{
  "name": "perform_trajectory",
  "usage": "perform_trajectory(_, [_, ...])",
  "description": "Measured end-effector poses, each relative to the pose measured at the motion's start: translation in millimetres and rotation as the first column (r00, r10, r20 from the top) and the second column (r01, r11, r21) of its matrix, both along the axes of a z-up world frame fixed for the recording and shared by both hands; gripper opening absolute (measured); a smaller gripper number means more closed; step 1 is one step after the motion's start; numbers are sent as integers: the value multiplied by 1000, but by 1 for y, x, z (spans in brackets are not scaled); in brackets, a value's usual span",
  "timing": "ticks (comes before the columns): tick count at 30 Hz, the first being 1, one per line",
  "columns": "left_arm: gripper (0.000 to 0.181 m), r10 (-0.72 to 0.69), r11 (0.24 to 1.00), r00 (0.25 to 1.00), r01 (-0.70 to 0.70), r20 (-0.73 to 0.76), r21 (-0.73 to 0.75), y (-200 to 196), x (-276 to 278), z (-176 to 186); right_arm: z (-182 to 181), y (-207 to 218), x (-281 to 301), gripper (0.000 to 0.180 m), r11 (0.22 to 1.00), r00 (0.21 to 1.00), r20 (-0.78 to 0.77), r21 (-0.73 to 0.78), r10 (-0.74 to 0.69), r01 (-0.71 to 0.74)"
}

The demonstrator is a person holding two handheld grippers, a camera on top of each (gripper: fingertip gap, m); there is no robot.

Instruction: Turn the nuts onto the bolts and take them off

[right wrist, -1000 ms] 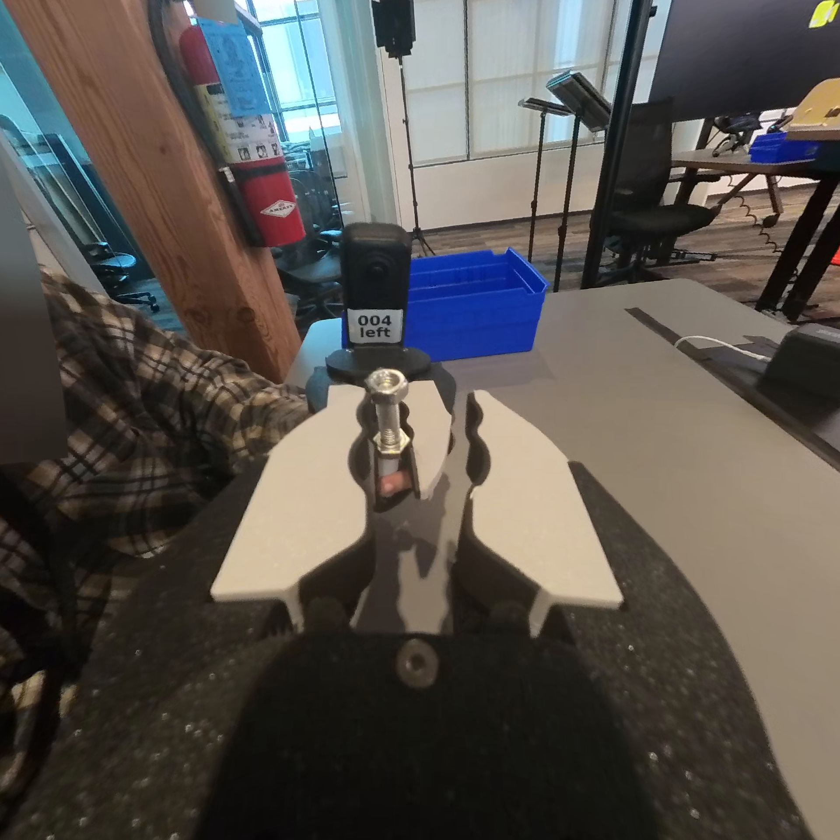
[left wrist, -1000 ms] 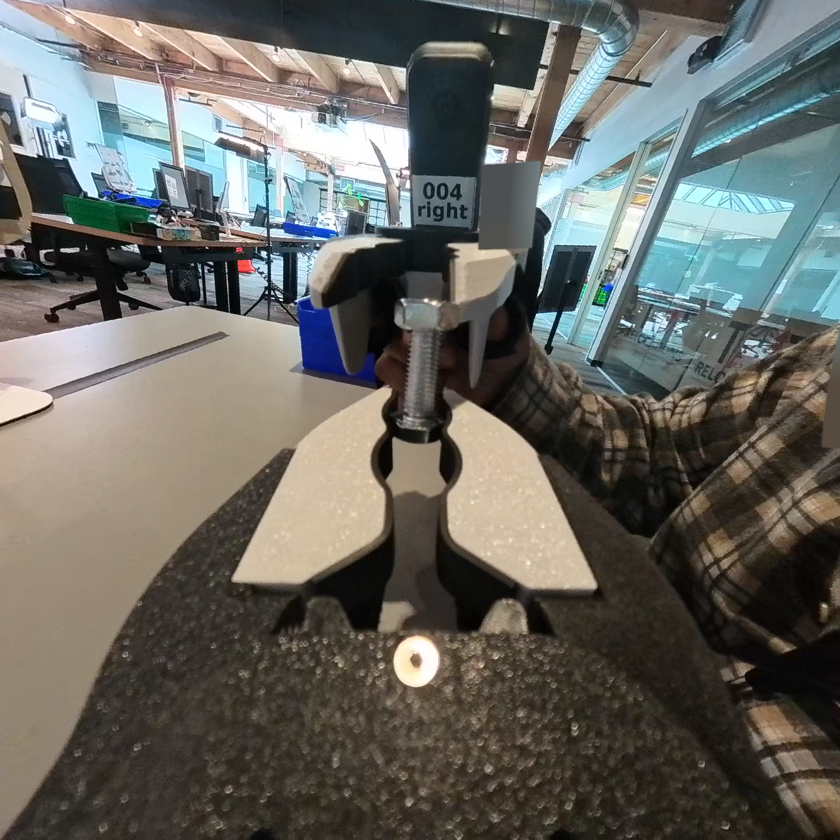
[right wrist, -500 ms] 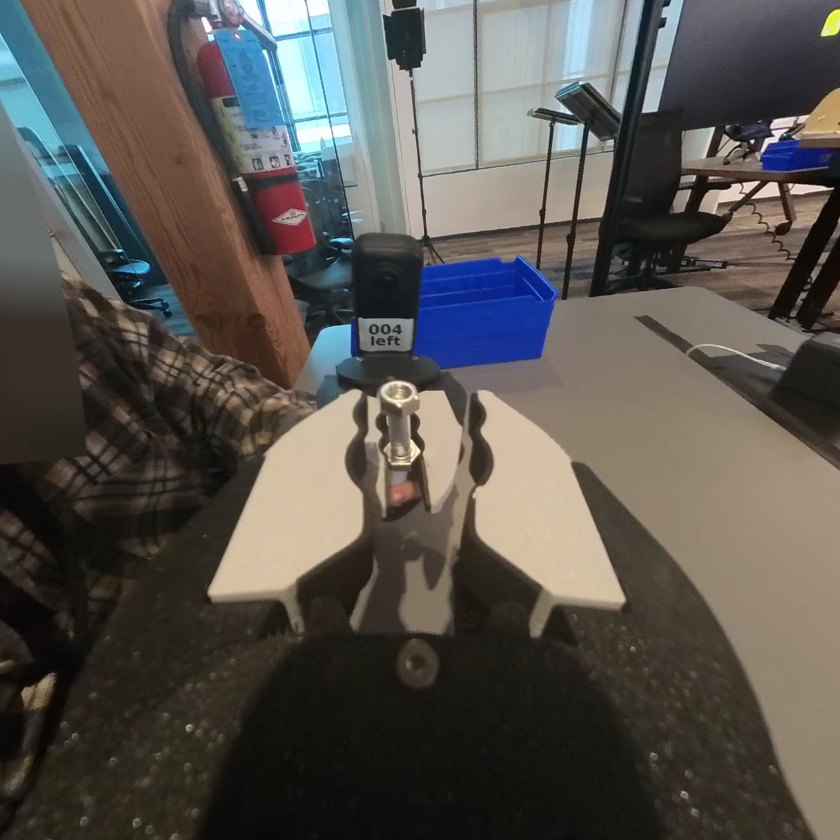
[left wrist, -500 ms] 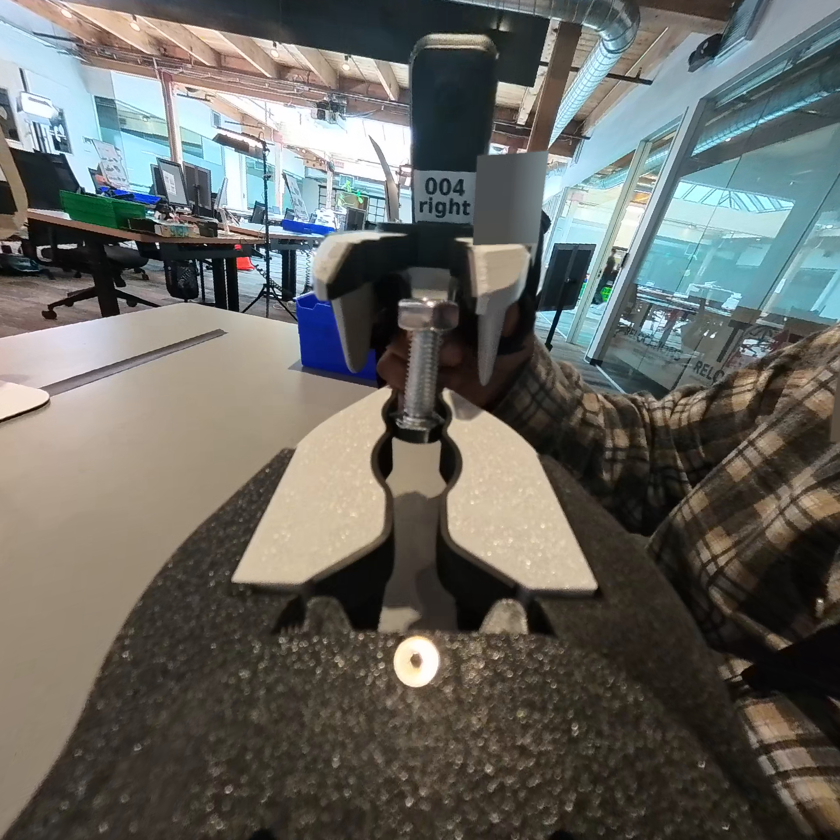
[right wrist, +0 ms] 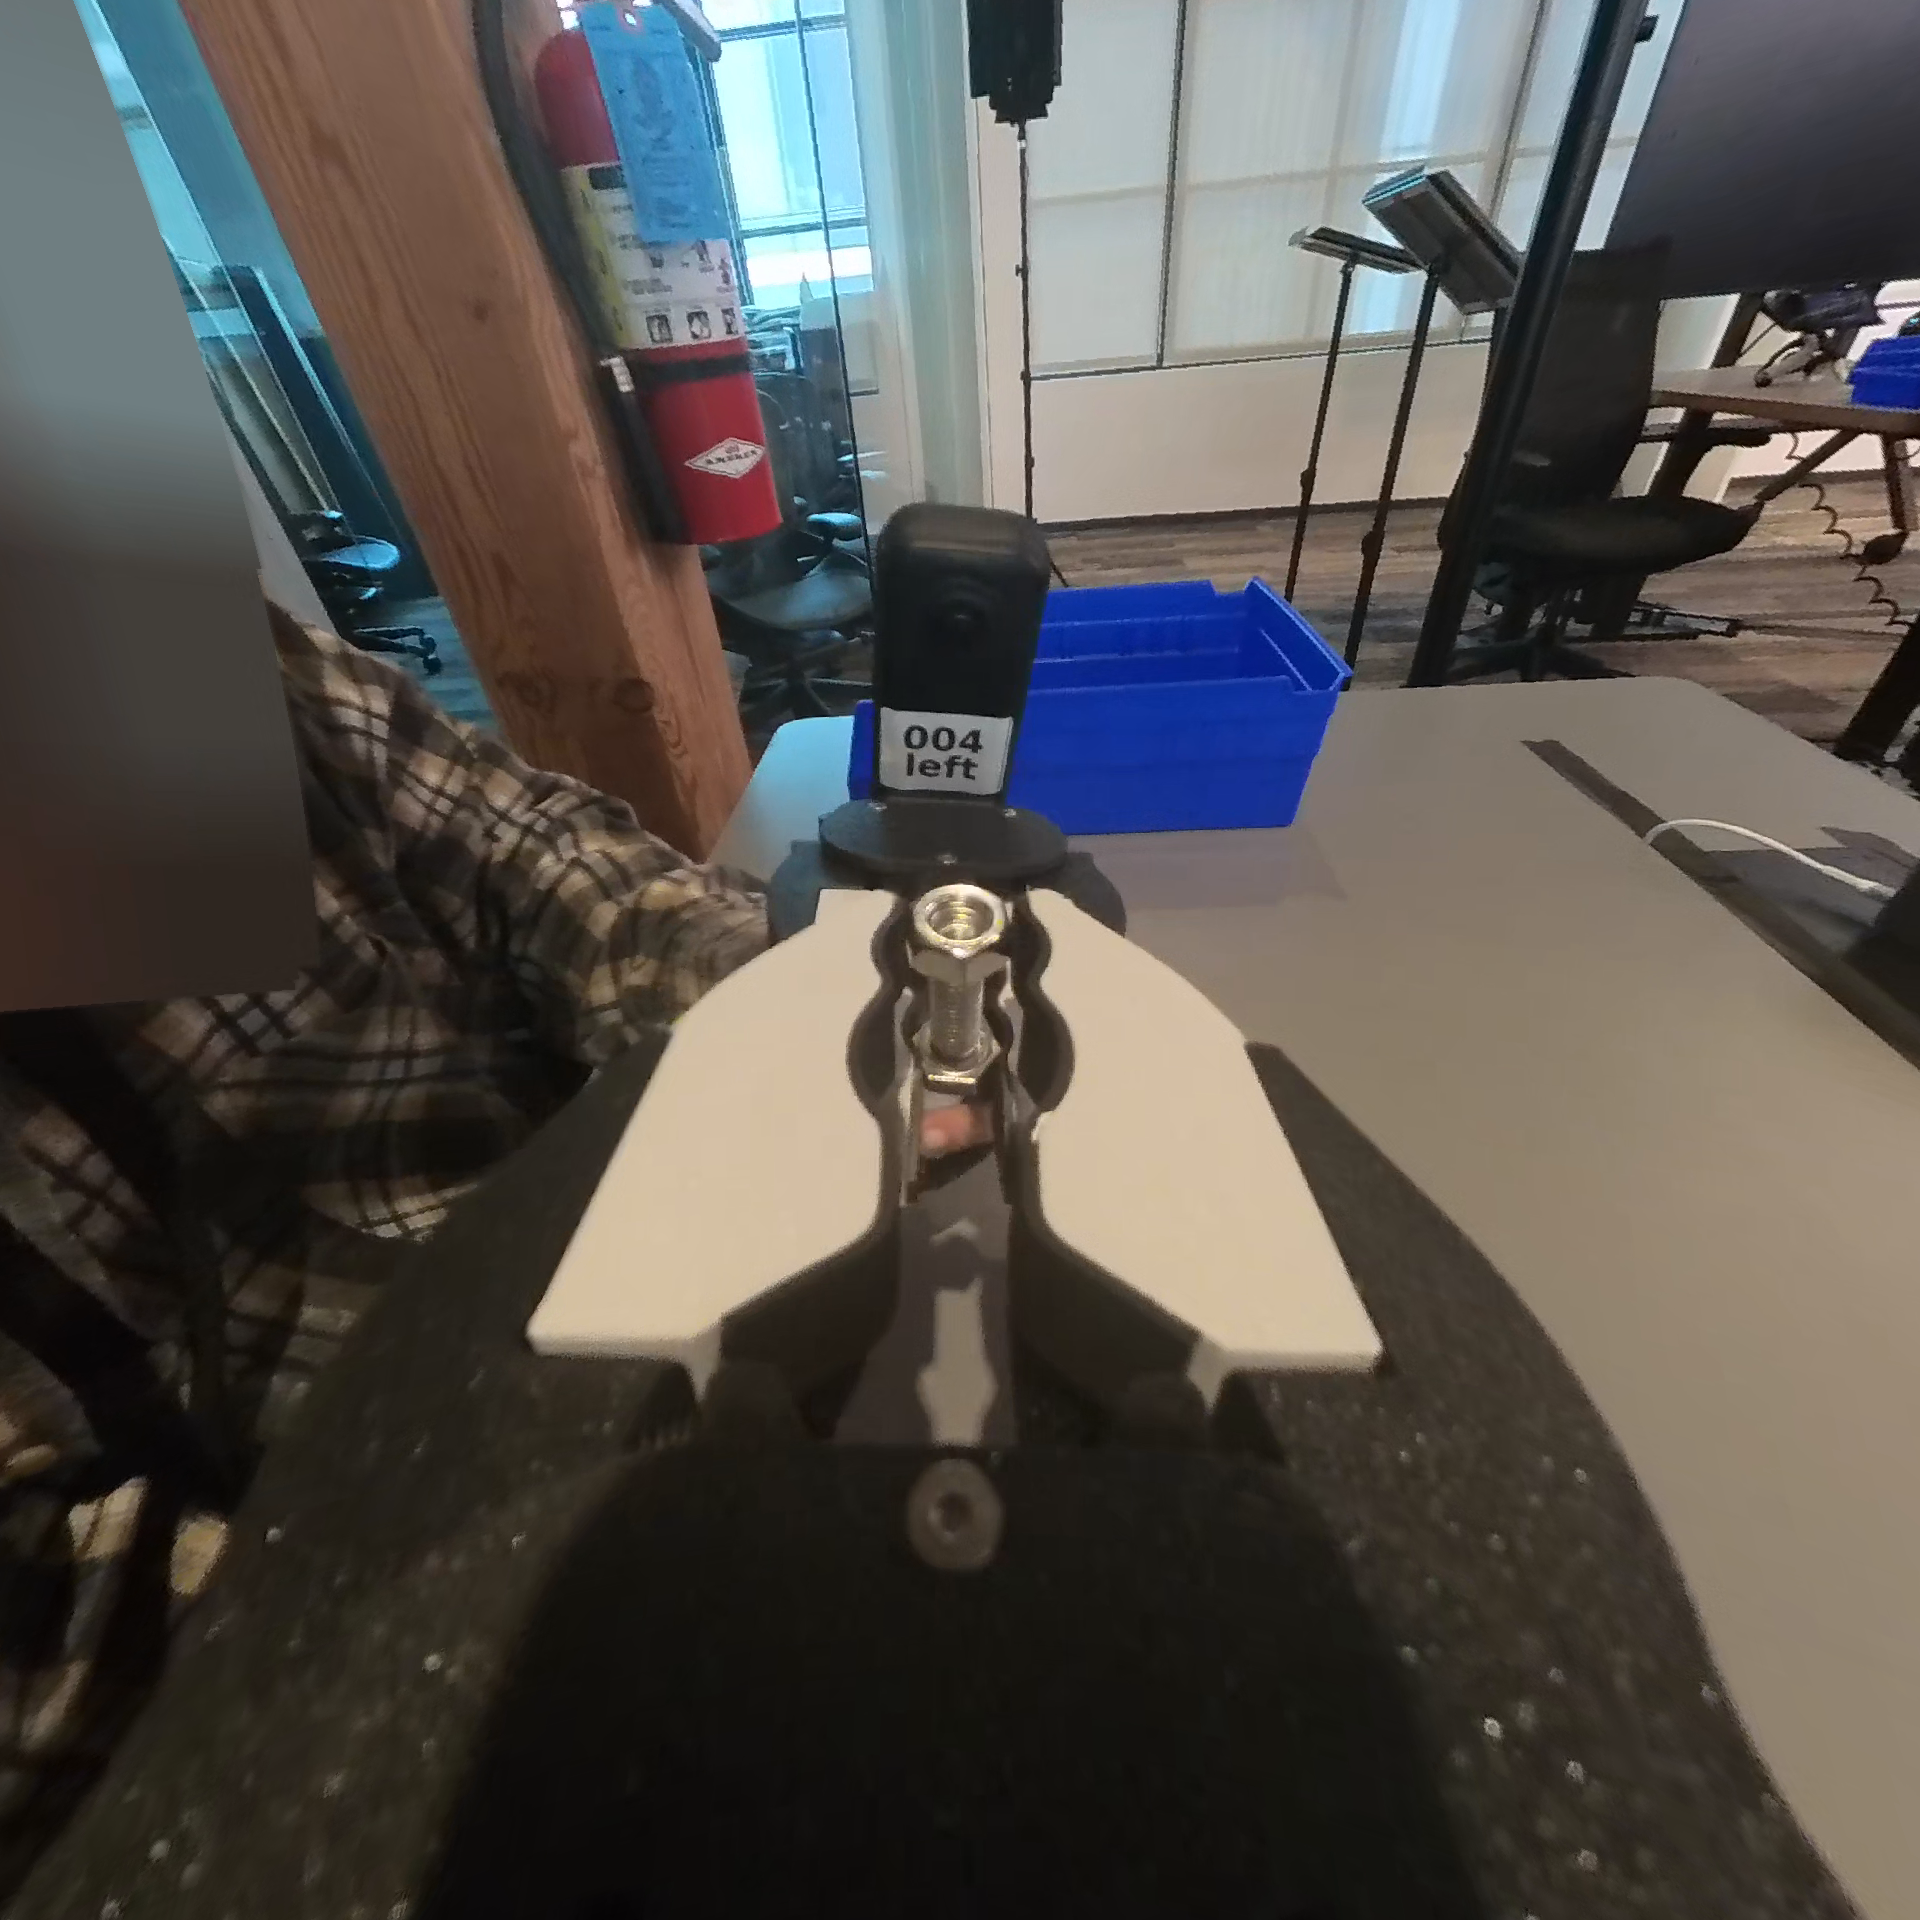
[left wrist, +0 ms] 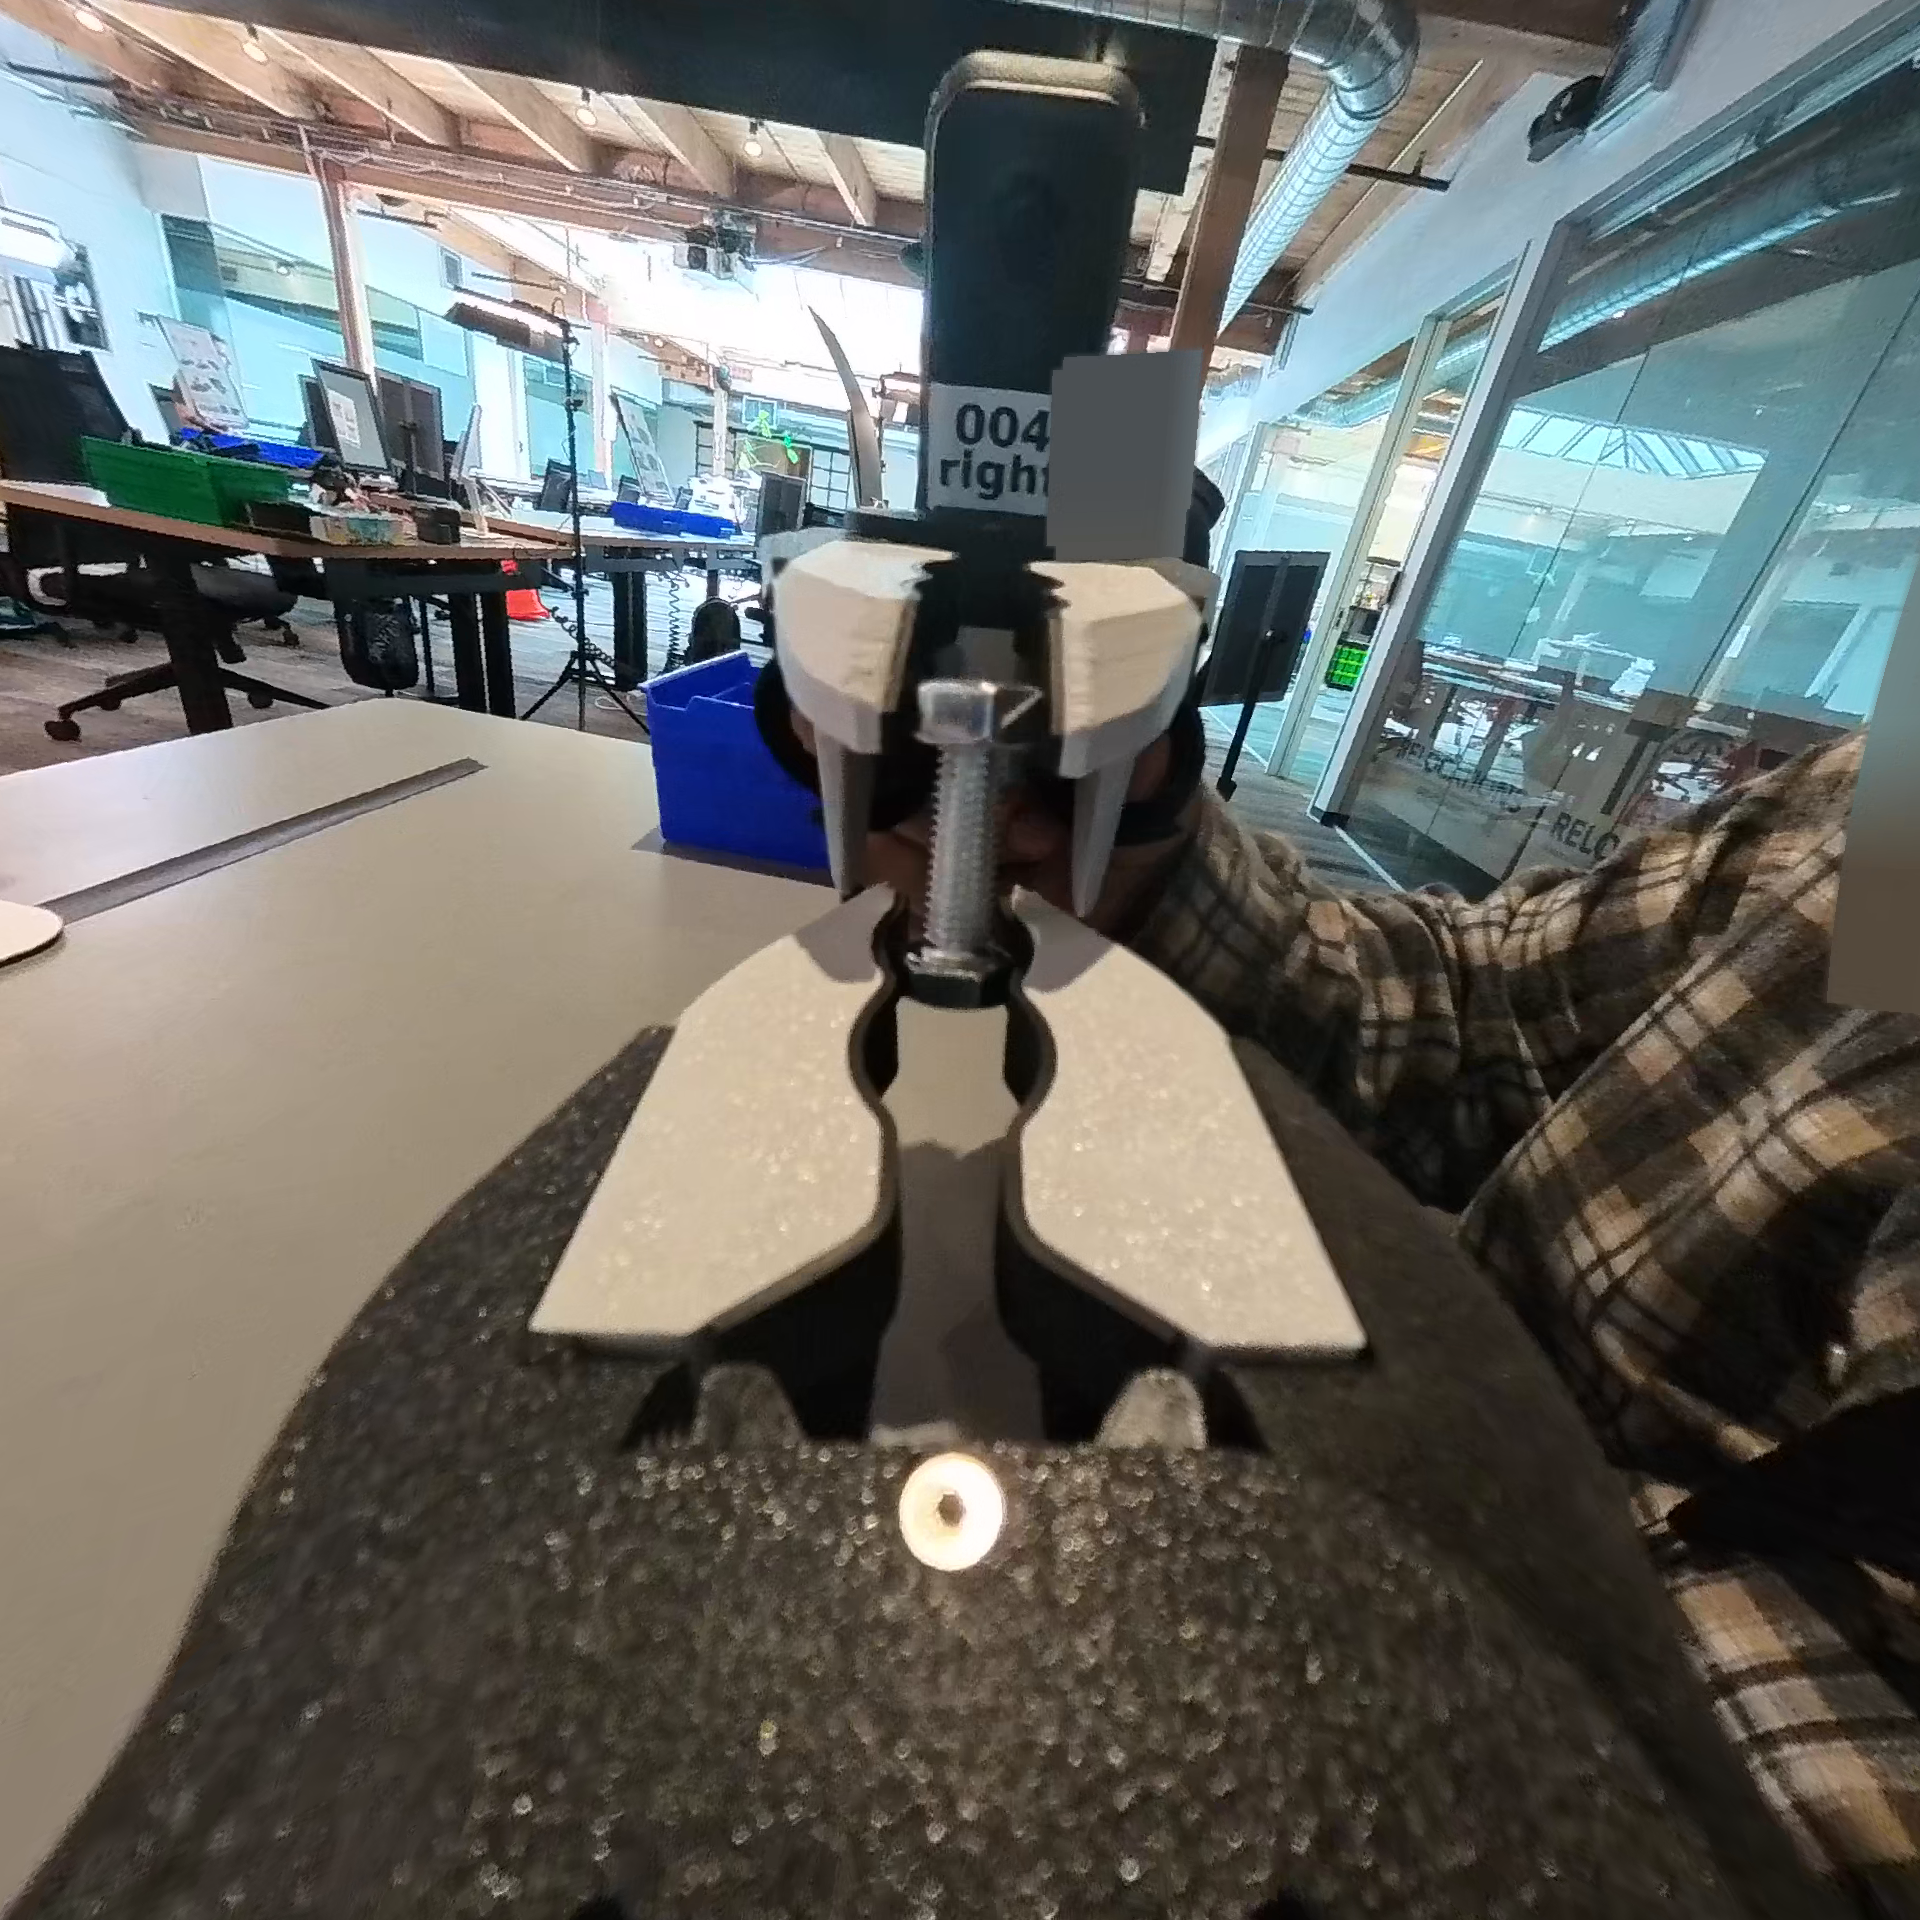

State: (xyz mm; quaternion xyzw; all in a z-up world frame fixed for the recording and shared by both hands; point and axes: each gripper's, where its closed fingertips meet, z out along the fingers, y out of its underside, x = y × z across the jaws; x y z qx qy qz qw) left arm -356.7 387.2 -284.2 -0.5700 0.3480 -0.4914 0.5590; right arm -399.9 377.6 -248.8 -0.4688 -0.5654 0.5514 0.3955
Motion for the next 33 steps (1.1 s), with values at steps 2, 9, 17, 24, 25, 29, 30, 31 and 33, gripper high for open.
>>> perform_trajectory(2, [15, -25, 1000, 1000, 25, 9, -1, -3, 1, 1, 1, -3, 1, 18, 1000, 1000, -6, 11, 19, -19])
perform_trajectory(9, [15, -58, 998, 997, 59, 52, -3, -7, 1, 5, 3, -2, 5, 21, 1000, 1000, -8, 17, 21, -20])
perform_trajectory(17, [15, -38, 999, 996, 39, 77, -2, -4, -4, 10, 7, 2, 9, 27, 1000, 1000, -20, 0, 15, -15])
perform_trajectory(24, [15, -14, 1000, 1000, 13, 13, 23, -4, 1, 3, 3, -4, 0, 20, 1000, 1000, -6, 1, 17, -17])
perform_trajectory(25, [15, -13, 1000, 1000, 13, 10, 25, -4, 2, 3, 3, -5, 0, 19, 1000, 1000, -11, -3, 20, -20])
perform_trajectory(29, [15, -27, 999, 999, 26, 24, 21, -5, 1, 4, 5, -4, 2, 19, 1000, 1000, -16, -3, 25, -25])
perform_trajectory(30, [15, -31, 999, 999, 30, 29, 19, -5, 1, 5, 6, -5, 2, 19, 999, 999, -23, -6, 33, -33])
perform_trajectory(31, [15, -32, 999, 999, 31, 31, 17, -5, 1, 5, 8, -5, 3, 19, 999, 999, -37, -12, 39, -40])
perform_trajectory(33, [15, -28, 999, 999, 28, 33, 18, -5, 0, 5, 14, -3, 7, 19, 999, 997, -69, -26, 35, -37])
